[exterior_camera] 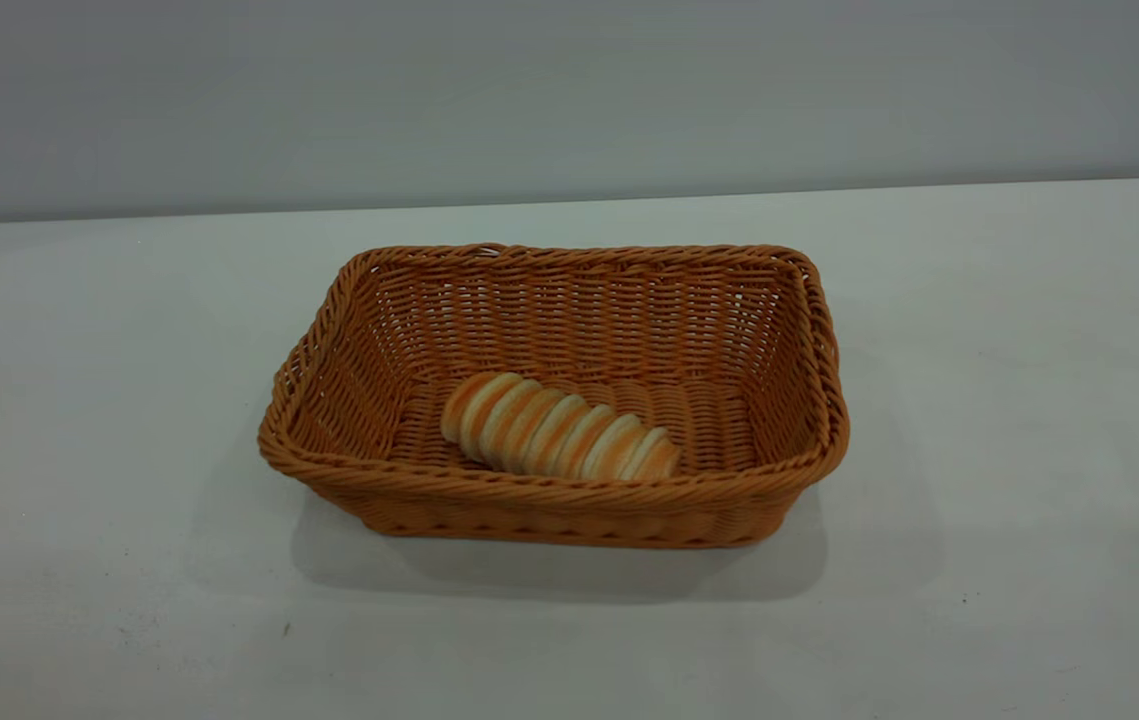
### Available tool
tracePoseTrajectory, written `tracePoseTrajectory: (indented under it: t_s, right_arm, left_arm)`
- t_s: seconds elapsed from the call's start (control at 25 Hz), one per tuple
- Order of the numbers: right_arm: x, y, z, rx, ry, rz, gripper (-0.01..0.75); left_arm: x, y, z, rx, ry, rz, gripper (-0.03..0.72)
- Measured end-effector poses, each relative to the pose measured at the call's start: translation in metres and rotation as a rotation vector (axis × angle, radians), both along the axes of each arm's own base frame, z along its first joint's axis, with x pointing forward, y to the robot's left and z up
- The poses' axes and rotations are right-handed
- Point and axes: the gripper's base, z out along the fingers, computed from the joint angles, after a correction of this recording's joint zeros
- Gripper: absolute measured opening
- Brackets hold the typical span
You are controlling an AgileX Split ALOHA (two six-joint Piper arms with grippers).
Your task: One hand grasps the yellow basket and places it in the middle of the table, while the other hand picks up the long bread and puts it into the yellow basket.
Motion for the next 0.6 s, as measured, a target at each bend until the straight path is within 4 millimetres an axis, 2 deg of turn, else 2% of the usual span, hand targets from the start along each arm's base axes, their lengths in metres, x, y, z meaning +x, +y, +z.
tracePoseTrajectory:
  t_s: [0.6]
  right_arm:
    - [0.0,0.0,0.0,0.001,0.0,0.0,0.537]
  left_arm:
    - [-0.0002,0.0,0.0,0.0,-0.001,0.0,0.584]
